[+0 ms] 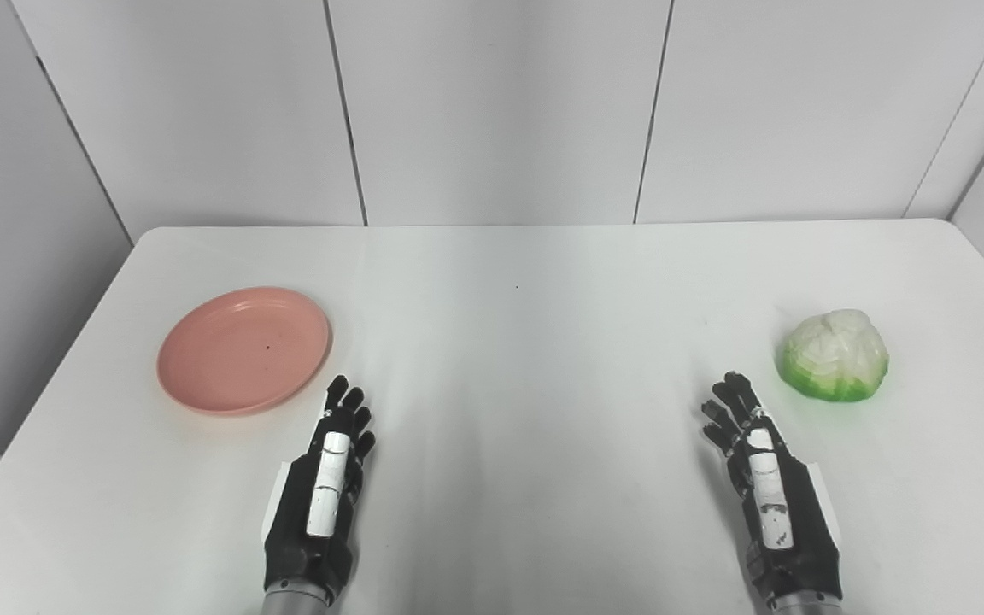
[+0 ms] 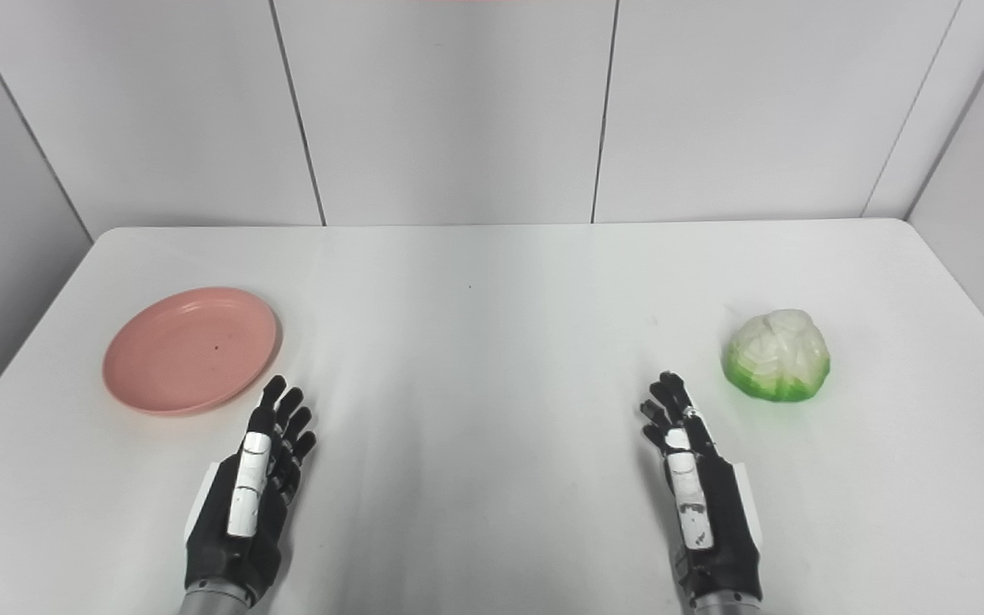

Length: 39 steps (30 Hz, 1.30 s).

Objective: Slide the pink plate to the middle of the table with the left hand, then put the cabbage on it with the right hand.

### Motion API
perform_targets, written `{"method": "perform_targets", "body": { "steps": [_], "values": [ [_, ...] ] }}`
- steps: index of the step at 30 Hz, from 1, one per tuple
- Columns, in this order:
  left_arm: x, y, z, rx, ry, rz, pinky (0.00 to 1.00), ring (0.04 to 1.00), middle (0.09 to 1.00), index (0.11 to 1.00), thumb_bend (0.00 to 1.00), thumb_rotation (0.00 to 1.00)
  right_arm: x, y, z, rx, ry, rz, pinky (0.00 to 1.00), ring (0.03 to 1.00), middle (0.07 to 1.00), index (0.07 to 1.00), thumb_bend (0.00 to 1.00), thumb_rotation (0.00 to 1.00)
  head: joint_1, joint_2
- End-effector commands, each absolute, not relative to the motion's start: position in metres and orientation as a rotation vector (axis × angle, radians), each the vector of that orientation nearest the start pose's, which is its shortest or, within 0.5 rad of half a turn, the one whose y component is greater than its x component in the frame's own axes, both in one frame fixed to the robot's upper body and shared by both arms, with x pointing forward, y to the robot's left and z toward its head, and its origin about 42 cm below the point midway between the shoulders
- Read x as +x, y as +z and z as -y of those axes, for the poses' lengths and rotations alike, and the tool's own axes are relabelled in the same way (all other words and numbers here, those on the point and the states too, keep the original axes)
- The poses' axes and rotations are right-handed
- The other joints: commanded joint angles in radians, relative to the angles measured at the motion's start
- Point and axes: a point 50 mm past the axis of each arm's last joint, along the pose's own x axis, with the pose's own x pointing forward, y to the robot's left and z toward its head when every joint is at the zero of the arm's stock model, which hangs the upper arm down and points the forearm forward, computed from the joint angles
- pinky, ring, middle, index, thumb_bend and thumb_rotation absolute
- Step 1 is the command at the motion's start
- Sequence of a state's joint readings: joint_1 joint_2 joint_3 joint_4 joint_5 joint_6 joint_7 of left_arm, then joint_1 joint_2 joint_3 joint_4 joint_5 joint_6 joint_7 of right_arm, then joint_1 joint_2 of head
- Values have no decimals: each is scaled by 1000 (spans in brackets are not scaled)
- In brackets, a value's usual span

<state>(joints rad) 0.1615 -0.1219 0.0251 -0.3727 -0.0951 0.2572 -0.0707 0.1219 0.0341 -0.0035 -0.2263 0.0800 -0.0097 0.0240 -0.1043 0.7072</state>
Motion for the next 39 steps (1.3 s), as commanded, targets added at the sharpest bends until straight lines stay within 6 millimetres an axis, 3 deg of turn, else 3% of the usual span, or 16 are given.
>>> {"method": "perform_targets", "body": {
  "steps": [1, 31, 39],
  "values": [
    [225, 147, -203, -161, -26, 1, 1000, 1000, 1000, 1000, 851, 852, 234, 130, 208, 114, -14, 137, 921, 902, 921, 917, 863, 955, 0, 1],
    [223, 149, -203, -157, -25, 2, 1000, 1000, 1000, 1000, 841, 853, 233, 131, 208, 115, -13, 137, 916, 901, 919, 916, 862, 953, 3, 1],
    [222, 137, -192, -151, -22, -15, 1000, 1000, 1000, 1000, 840, 854, 232, 119, 219, 110, -3, 122, 948, 919, 938, 932, 869, 962, 95, -76]
  ]
}}
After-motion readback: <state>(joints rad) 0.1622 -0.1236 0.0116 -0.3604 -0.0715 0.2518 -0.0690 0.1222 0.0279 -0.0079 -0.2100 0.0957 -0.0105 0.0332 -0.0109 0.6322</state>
